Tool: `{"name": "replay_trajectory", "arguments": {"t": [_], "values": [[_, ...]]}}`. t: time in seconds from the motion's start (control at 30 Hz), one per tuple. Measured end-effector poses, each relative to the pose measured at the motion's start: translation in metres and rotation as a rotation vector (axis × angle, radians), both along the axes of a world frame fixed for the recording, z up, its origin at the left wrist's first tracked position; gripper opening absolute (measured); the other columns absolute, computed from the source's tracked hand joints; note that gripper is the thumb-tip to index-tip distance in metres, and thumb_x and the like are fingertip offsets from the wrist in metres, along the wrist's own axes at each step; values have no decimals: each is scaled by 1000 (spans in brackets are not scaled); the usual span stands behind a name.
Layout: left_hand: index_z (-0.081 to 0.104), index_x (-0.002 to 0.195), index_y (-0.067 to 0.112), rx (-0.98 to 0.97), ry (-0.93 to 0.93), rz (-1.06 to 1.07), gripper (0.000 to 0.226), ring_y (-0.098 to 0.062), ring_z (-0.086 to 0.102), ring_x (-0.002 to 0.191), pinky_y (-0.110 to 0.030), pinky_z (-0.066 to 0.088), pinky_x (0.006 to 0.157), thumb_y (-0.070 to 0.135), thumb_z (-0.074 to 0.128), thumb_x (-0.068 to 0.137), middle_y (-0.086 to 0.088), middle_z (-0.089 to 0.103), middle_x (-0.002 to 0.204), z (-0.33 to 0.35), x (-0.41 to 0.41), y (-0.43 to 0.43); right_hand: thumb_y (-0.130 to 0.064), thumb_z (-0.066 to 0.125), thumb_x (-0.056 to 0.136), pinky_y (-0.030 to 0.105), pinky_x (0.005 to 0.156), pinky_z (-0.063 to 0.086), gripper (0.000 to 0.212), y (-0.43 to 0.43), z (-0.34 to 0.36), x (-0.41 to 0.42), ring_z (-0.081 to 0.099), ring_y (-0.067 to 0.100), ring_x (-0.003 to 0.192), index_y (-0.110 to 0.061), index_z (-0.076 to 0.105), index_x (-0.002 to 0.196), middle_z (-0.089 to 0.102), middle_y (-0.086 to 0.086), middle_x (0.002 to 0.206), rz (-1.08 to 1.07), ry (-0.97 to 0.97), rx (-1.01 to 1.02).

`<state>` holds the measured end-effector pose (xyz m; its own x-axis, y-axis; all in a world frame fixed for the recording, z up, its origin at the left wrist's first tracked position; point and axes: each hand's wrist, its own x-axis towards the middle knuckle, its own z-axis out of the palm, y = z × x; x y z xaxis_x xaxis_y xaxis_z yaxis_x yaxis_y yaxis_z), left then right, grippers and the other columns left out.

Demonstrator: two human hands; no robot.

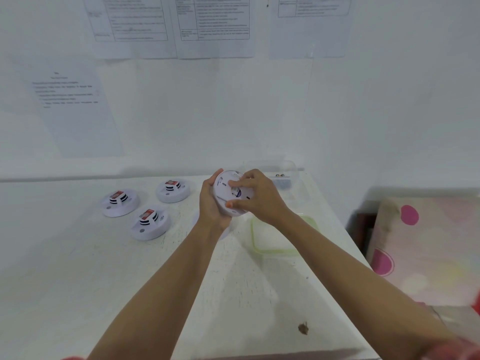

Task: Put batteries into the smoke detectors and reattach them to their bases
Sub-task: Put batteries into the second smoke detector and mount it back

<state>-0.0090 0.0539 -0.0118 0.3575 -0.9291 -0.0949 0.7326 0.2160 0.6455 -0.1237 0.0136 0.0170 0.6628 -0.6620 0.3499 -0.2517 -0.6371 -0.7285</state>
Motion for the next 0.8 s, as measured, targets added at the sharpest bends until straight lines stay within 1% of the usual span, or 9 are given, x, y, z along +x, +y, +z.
{"name": "replay_trajectory", "arguments": {"t": [0.1,0.2,0.33,0.4,0.47,0.53,0.6,0.67,0.8], "values": [[64,92,10,0,-35,6,35,-22,62,78,-29,51,69,39,45,88,-7,66,85,2,-1,0,-25,83,65,26,88,43,55,-1,0,-1,51,14,101,-15,64,116,53,1,110,-19,-9,-22],[65,90,10,2,-63,35,35,-22,61,80,-30,48,71,39,45,89,-7,66,85,3,-1,0,-30,83,64,28,92,43,63,-3,0,-2,53,16,107,-10,58,119,57,2,117,-58,18,-46],[72,74,11,-17,-48,48,44,-22,63,74,-30,49,68,38,40,90,-8,67,80,3,-2,0,-31,78,71,26,94,41,63,-6,4,-4,49,14,110,-10,55,126,48,2,122,28,128,-30],[71,77,11,-13,-56,50,44,-23,63,73,-30,50,67,38,39,91,-9,67,79,3,-2,1,-27,78,73,25,95,41,63,-8,6,-6,46,12,108,-10,54,129,45,3,123,74,160,13],[66,85,11,-13,-62,57,38,-25,61,77,-32,49,69,37,39,92,-10,66,83,3,-2,1,-23,78,73,24,95,39,62,-11,9,-8,43,11,107,-10,54,129,44,3,120,95,189,14],[65,86,11,-19,-66,67,36,-25,61,80,-33,49,71,36,38,92,-10,66,83,5,-4,2,-20,80,70,27,96,41,63,-13,11,-9,46,14,108,-10,55,127,48,4,118,87,177,-10],[68,83,11,-35,-81,66,40,-25,61,80,-34,48,72,35,38,93,-9,67,81,6,-5,2,-17,82,66,29,96,43,64,-13,13,-10,50,16,109,-9,56,125,53,7,118,67,132,-30],[73,73,12,-37,-90,59,47,-25,62,79,-34,49,73,35,38,93,-9,69,80,8,-6,2,-16,83,64,32,97,44,66,-13,14,-11,51,20,110,-7,56,123,54,8,114,59,116,-46],[75,65,14,-36,-83,43,53,-25,64,75,-33,51,72,37,37,93,-9,70,77,11,-8,2,-19,84,65,33,99,42,69,-13,14,-13,48,20,107,-9,55,127,42,1,104,54,130,-43]]}}
